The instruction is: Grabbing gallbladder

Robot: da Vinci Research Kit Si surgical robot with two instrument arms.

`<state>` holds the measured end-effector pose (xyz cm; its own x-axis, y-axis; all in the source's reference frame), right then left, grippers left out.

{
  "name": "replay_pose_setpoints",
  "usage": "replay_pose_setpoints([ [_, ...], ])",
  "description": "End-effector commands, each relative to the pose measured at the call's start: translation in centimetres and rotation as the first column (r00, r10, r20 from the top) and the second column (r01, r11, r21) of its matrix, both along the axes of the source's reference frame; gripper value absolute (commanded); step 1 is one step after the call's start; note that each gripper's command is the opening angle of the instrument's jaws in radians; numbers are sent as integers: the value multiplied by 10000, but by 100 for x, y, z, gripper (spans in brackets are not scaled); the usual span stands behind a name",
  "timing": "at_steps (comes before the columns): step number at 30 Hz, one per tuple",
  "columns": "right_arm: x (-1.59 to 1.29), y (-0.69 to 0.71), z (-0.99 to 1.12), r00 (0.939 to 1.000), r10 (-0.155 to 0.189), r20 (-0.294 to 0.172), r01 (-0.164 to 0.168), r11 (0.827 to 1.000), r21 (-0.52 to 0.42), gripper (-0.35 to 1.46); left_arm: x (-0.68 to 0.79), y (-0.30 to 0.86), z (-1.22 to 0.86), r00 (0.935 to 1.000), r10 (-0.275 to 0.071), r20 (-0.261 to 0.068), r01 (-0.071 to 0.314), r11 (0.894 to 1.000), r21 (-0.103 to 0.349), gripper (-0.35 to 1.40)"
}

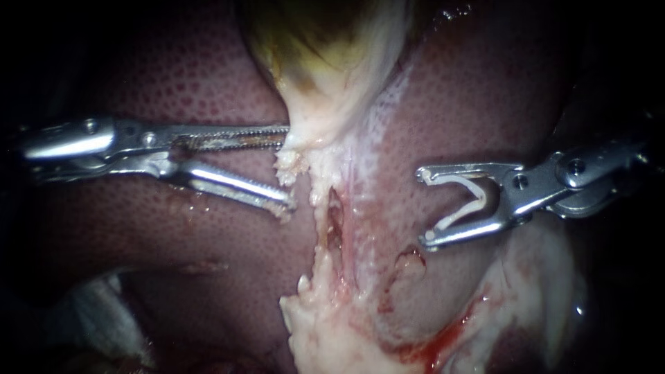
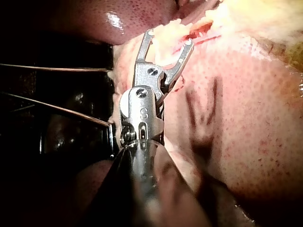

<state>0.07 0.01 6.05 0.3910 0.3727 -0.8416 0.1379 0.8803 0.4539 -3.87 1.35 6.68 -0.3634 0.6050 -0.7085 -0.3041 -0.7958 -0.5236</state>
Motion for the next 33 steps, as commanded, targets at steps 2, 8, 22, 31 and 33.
replay_pose_setpoints([
  [2, 0, 0, 0, 10000, 0, 0, 0, 10000, 1, 60, 1, 3, 5, 10000, -13, 7, 13, 10000, -6, 22],
  [8, 1, 0, 0, 10000, 2, 1, -2, 10000, 0, 60, 9, 14, 19, 10000, 33, 36, -33, 10000, -11, -35],
  [22, 1, 0, 0, 10000, 3, 1, -3, 10000, 0, 60, 26, 10, 0, 9999, 120, 81, -120, 9999, 71, -35],
  [31, 1, 0, 0, 10000, 5, 3, -5, 10000, 1, 60, 48, 32, -45, 9996, -34, 281, 25, 9996, 296, -35],
  [33, 2, 0, 0, 10000, 8, 4, -8, 10000, 1, 60, 53, 37, -54, 9994, -106, 314, 100, 9998, 175, -35],
])
